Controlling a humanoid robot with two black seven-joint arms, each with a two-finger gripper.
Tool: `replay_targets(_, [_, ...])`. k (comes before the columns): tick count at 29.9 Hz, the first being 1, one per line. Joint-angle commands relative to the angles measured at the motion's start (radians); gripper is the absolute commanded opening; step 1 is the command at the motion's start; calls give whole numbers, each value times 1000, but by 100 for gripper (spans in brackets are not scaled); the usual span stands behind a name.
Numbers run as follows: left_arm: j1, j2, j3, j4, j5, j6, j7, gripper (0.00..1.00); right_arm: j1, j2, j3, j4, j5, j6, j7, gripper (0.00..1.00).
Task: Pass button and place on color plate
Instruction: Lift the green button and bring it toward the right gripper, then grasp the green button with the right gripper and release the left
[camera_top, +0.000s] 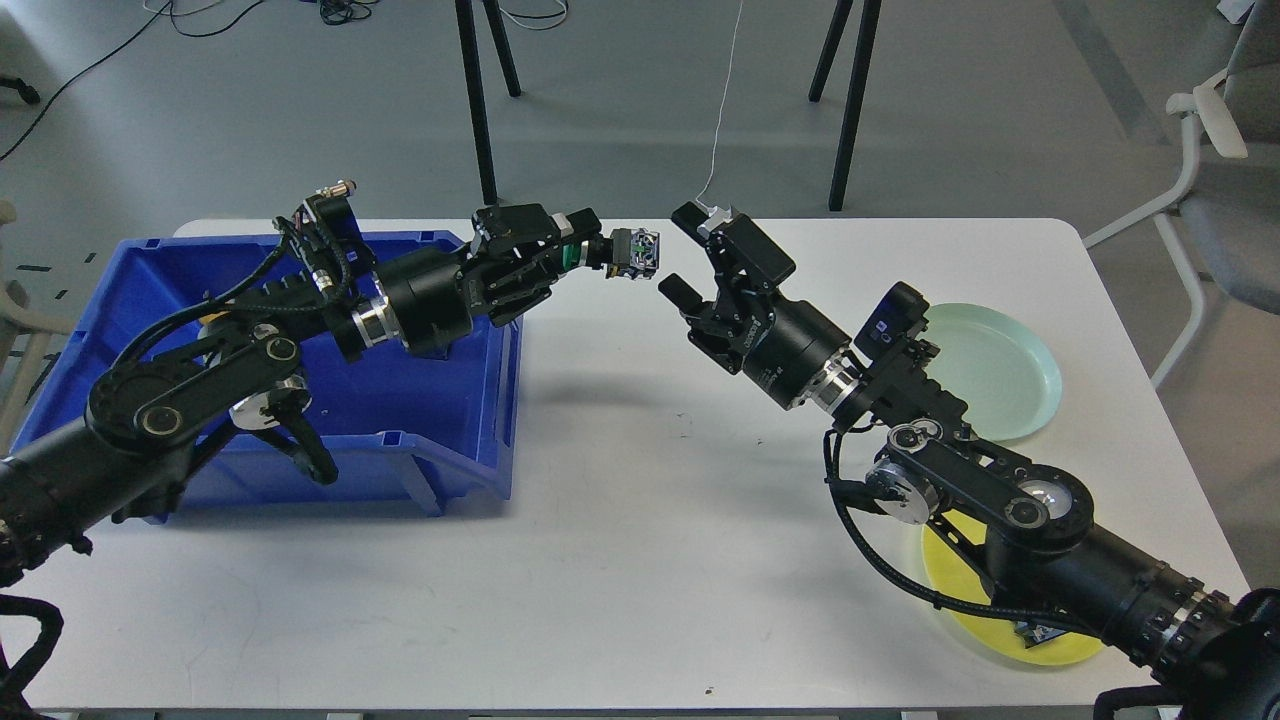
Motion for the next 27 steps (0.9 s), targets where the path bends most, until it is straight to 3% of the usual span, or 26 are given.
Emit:
replay_targets(1, [1, -1, 1, 4, -1, 0, 0, 13, -2, 28, -19, -14, -2, -22, 0, 100])
replay_targets(12, [5, -1, 0, 6, -1, 0, 0, 13, 28, 109, -11, -108, 0, -34, 0, 100])
replay_targets(27, [8, -1, 1, 7, -1, 0, 0, 14, 71, 109, -7, -154, 8, -63, 0, 99])
